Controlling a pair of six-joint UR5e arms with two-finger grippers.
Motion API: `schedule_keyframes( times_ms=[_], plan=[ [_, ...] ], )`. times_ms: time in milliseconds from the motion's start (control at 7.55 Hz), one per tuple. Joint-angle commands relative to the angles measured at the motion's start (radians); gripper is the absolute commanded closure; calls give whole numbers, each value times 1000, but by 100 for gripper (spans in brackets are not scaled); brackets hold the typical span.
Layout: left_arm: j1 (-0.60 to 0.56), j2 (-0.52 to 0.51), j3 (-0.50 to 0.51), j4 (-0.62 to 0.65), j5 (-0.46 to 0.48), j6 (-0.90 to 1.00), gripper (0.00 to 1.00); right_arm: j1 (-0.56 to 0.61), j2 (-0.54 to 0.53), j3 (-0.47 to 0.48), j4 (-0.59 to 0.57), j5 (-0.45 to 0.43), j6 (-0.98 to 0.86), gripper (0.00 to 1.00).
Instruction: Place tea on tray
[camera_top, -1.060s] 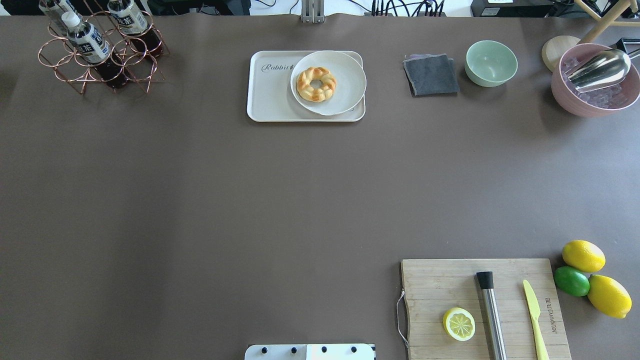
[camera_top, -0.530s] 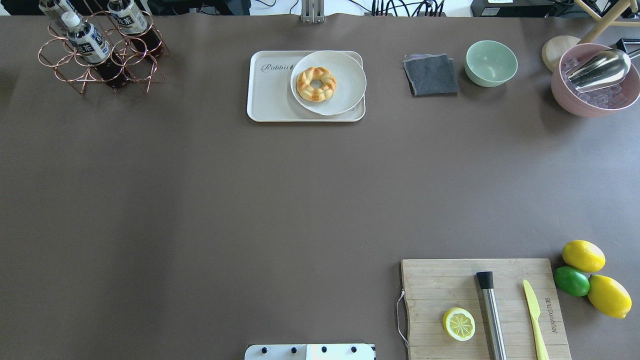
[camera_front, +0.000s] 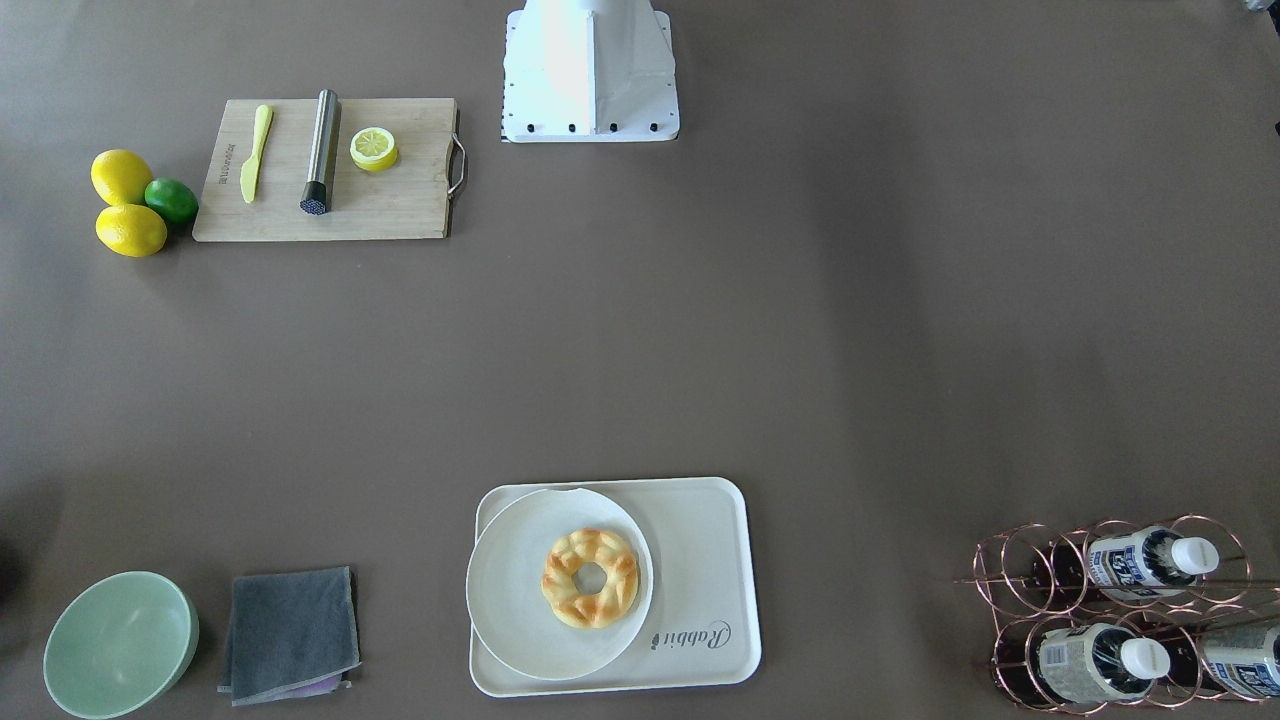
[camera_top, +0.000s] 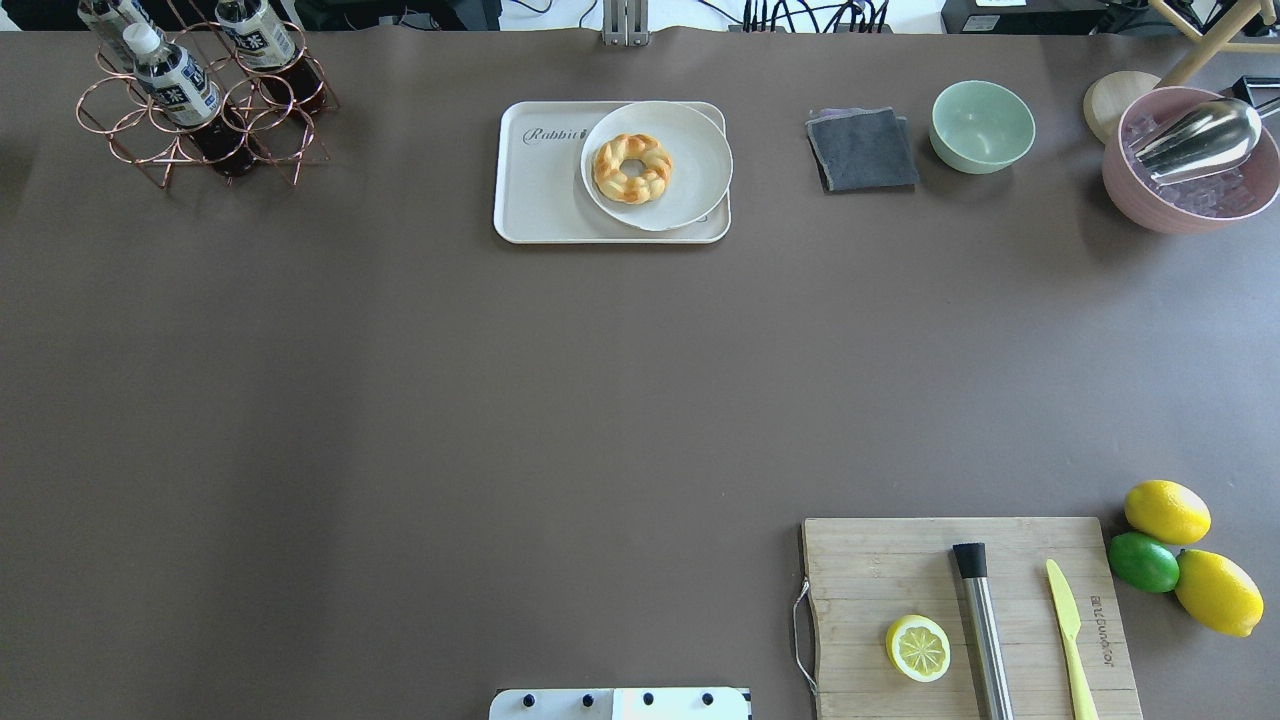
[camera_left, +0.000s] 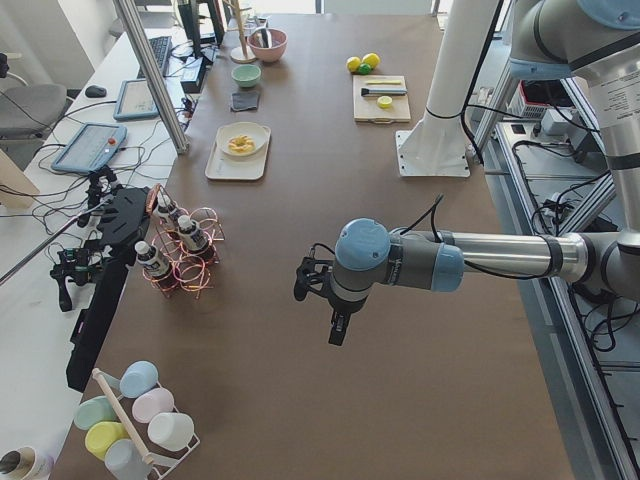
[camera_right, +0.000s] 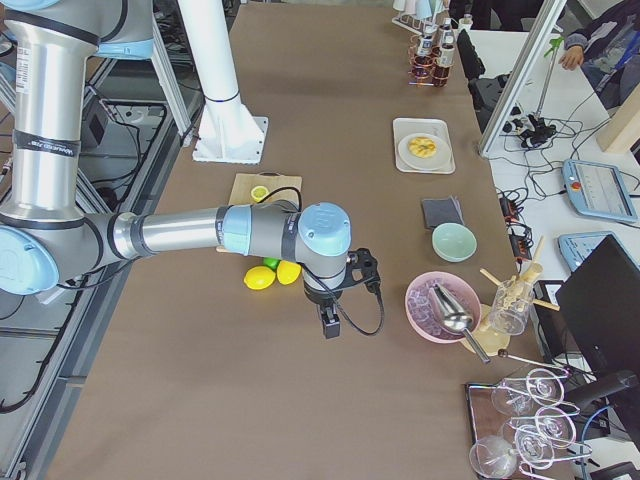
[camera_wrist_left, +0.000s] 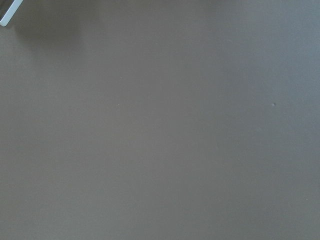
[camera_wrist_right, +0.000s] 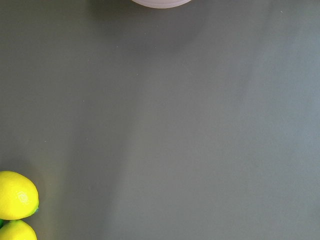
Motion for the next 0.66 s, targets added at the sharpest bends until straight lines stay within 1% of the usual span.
schedule_keyframes(
  times_ms=[0, 133, 265, 398, 530],
  plan=[
    [17, -8, -10, -27, 2, -48, 2, -1, 0, 4, 1, 2, 1, 0],
    [28, -27, -13, -34, 0, -86, 2, -1, 0, 4, 1, 4, -1, 0],
    [59, -97, -9, -34, -9, -120, 3, -2, -14, 4, 1, 7, -1, 0],
    [135, -201, 16, -31, 3, -187, 5, -2, -16, 4, 1, 10, -1, 0],
    [160, -281, 72, -43, 9, -234, 6, -2, -19, 6, 1, 10, -1, 0]
  ],
)
